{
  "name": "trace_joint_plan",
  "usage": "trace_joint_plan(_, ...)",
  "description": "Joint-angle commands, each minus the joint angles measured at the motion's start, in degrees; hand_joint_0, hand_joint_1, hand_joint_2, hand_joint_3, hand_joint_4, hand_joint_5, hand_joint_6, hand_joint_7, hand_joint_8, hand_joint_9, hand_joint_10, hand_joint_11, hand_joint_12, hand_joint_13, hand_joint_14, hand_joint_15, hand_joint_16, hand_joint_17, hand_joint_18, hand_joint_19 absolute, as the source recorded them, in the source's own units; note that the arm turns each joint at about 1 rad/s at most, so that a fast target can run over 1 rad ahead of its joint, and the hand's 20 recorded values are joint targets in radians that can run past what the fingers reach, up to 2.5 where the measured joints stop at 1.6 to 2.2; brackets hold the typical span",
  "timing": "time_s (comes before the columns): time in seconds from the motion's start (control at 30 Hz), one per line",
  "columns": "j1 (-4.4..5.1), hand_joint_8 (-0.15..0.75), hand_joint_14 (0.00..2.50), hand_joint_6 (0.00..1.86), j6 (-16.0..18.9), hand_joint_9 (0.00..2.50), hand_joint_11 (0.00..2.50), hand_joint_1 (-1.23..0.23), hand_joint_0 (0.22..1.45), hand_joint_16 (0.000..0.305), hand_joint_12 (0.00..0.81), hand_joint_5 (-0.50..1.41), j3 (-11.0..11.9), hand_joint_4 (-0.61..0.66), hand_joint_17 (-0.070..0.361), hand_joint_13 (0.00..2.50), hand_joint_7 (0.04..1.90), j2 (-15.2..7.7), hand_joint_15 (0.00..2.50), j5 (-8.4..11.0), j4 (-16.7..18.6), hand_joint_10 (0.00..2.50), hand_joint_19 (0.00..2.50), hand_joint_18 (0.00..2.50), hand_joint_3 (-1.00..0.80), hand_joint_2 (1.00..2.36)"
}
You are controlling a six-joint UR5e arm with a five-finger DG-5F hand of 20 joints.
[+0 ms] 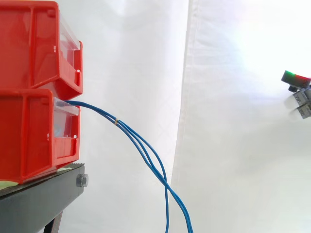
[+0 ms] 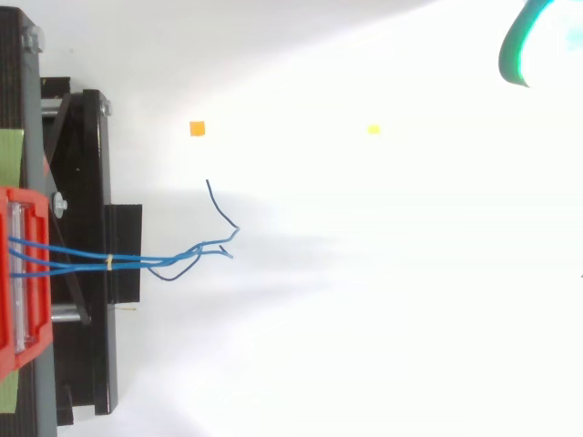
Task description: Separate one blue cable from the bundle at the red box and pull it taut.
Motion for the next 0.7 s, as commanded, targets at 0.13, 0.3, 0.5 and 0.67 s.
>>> trace_joint_plan(0.13, 2.01, 0.242, 0.0, 0.5, -10.01, 0.18, 0.0, -0.57, 0.57, 0.044, 0.29, -0.25, 0.08, 0.2, 0.099, 0.0, 0.79, -2.35, 0.04, 2.99, 5.59, 0.0, 0.33, 0.01, -0.48, 1.0)
trace_joint_plan(0.3, 3.15, 0.243, 0.0, 0.5, -10.36, 0.18, 0.0, -0.57, 0.57, 0.043, 0.29, -0.25, 1.13, 0.2, 0.096, 0.0, 0.79, -6.48, 0.04, 2.82, 8.41, 0.0, 0.33, 0.01, -0.47, 1.0)
trace_joint_plan(0.5, 3.59, 0.248, 0.0, 0.5, -10.19, 0.21, 0.0, -0.59, 0.57, 0.043, 0.292, -0.25, 4.91, 0.2, 0.096, 0.02, 0.78, -12.11, 0.03, 2.38, 8.85, 0.0, 0.31, 0.05, -0.47, 1.0)
trace_joint_plan(0.67, 3.77, 0.245, 0.0, 0.5, -9.92, 0.2, 0.0, -0.57, 0.57, 0.042, 0.288, -0.25, 7.46, 0.2, 0.095, 0.0, 0.78, -15.36, 0.04, 2.29, 9.29, 0.0, 0.33, 0.02, -0.47, 1.0)
